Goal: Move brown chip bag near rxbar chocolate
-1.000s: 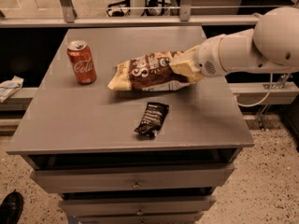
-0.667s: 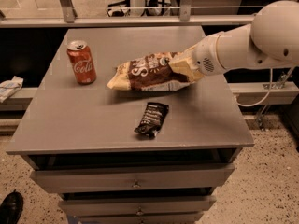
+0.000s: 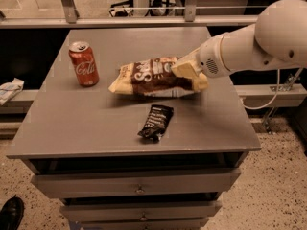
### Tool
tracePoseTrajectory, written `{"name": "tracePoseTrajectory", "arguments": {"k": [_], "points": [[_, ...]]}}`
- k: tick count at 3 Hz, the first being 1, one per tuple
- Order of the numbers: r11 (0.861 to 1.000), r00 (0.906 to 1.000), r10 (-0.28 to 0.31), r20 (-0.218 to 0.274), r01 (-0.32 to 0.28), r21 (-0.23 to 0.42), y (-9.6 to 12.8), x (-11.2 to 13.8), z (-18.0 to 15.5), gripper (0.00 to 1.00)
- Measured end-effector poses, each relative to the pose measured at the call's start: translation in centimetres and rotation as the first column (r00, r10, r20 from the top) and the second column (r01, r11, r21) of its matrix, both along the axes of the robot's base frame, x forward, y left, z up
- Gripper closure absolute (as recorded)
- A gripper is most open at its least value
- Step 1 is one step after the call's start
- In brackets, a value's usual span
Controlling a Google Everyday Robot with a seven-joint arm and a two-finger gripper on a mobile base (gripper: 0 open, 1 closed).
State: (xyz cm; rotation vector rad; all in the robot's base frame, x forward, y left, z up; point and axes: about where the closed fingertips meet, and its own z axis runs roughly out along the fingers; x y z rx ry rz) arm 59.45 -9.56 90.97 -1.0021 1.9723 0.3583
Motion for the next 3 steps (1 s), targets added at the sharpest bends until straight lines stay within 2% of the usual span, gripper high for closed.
{"name": "tracePoseTrajectory", "arguments": {"k": [1,2,3], "points": [[1.0,0.9999,-0.01,-0.006,0.01,0.0,-0.1,0.0,0.0,0.07],[1.0,0.9997,-0.02,0.012,0.019,0.016,-0.6,0.3,0.0,0.0],[0.995,0.9951,-0.032,0.093,0.023,0.1,-4.7,2.1,0.2,0.0]]}}
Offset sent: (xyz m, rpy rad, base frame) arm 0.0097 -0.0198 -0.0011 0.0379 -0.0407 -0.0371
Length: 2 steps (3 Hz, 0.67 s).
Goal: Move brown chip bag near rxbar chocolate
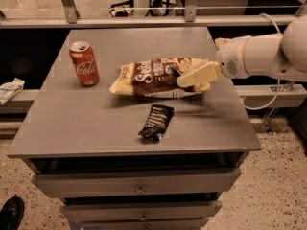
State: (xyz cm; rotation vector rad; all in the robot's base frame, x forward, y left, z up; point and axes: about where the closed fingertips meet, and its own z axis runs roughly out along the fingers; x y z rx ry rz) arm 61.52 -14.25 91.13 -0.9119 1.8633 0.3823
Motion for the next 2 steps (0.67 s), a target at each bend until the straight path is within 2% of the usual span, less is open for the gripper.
{"name": "tracePoseTrajectory", "arguments": {"k": [1,2], "points": [[0.999,0.9938,0.033,0.106,-0.033,0.001,-3.9,1.0,1.5,0.0],[0.996,0.9725,0.073,0.221,-0.059,-0.067,-6.3,1.5,6.1,0.0]]}}
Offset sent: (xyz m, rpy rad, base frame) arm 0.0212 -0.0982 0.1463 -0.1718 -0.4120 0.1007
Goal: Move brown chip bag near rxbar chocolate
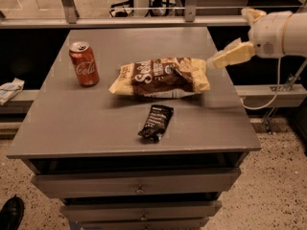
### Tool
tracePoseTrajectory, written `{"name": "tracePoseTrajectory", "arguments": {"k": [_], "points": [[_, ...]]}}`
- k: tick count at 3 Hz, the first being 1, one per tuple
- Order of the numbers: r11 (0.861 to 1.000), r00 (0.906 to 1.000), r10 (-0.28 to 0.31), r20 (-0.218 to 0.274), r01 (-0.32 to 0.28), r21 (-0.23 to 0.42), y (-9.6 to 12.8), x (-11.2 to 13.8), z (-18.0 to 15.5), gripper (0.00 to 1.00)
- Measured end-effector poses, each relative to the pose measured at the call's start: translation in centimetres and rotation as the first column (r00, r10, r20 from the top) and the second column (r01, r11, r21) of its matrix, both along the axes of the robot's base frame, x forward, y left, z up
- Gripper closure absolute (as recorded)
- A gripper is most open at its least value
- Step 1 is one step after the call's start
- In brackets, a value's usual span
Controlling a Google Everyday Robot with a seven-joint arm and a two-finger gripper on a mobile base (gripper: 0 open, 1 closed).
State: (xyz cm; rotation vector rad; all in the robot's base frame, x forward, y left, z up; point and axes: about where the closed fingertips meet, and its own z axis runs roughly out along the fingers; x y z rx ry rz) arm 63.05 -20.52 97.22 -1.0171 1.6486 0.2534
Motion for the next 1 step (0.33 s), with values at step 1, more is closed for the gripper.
{"name": "tracePoseTrajectory", "arguments": {"k": [1], "points": [[1.0,0.9986,0.001,0.054,0.0,-0.012,-0.75,0.25,2.71,0.0]]}}
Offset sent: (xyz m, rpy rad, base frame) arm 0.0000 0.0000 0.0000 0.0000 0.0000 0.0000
